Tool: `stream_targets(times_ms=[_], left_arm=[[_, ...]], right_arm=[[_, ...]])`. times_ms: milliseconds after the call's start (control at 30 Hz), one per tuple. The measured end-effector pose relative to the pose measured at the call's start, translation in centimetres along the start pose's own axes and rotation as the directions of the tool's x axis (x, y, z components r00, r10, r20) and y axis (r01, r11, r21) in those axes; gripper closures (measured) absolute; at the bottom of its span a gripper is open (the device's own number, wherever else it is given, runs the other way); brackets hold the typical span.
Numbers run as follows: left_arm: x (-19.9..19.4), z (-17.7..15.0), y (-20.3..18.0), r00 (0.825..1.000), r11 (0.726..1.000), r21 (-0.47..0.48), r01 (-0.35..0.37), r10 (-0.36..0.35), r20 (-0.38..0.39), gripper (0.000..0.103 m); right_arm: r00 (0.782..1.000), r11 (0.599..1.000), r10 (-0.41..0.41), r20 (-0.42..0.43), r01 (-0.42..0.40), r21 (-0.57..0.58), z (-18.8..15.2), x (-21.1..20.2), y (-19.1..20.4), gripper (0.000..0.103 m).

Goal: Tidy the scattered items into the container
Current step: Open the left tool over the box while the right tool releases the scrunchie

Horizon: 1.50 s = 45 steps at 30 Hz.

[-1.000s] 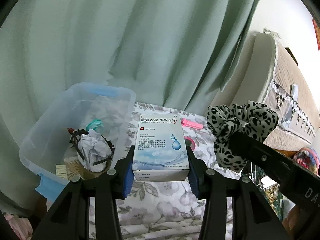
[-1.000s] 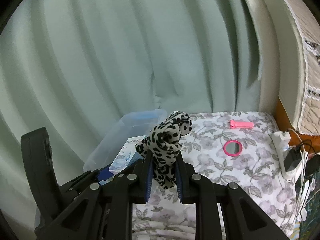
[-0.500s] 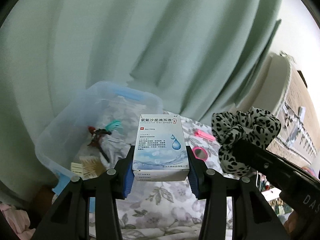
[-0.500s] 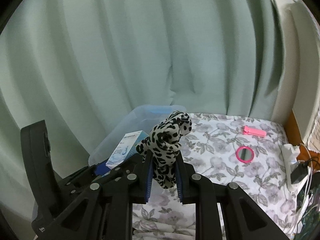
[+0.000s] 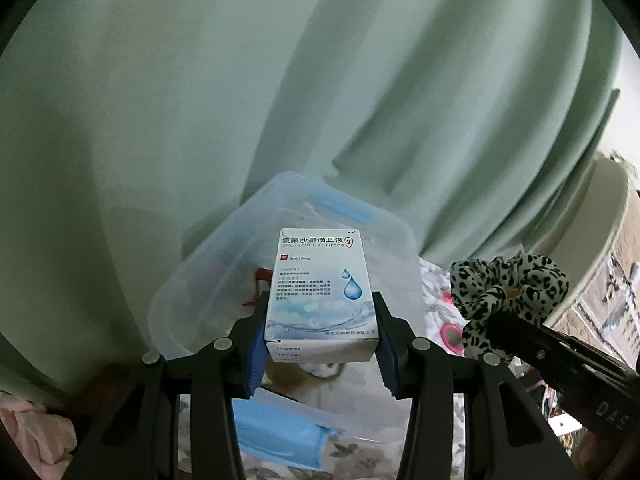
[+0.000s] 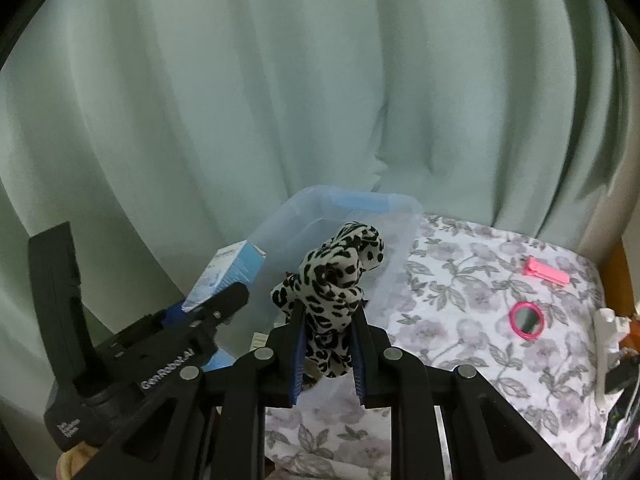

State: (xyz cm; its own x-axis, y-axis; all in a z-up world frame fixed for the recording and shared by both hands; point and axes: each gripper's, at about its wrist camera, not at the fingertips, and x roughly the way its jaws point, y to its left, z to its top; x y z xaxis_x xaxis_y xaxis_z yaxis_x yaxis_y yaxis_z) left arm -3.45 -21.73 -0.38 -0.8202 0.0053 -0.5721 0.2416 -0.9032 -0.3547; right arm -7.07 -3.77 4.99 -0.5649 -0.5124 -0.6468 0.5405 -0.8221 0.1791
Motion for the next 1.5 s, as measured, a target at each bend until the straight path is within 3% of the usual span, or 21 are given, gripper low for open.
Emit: stream_targets(times_ms=[400, 967, 1300, 1500], left_arm=[[1.4, 0.7, 2.9, 0.998, 0.998, -0.038, -0.051, 0.050, -0.037, 0.056], [3.7, 0.6, 2.8, 0.990, 0.997, -0.002, -0.081, 0.080, -0.118, 0.055], [4.1, 0.8, 2.4, 0.987, 0.993, 0.022, -0.113, 0.115, -0.110, 0.029], [4.2, 1.0, 1.7, 0.985, 0.990, 0.033, -0.136, 0.139, -0.104, 0.023]], right_arm=[[0.995, 0.997, 0.055, -0.079, -0.059, -0.052, 1.4, 5.6, 2.5, 0.081], [0.986, 0.999, 0.035, -0.164, -0.040, -0.025, 1.5, 10.4, 0.5, 0.078], [0.986, 0.999, 0.031, -0.161, -0.035, -0.018, 1.4, 10.2, 0.1, 0.076], [0.990, 0.999, 0.036, -0.140, -0.037, -0.006, 1.3, 9.4, -0.5, 0.067]])
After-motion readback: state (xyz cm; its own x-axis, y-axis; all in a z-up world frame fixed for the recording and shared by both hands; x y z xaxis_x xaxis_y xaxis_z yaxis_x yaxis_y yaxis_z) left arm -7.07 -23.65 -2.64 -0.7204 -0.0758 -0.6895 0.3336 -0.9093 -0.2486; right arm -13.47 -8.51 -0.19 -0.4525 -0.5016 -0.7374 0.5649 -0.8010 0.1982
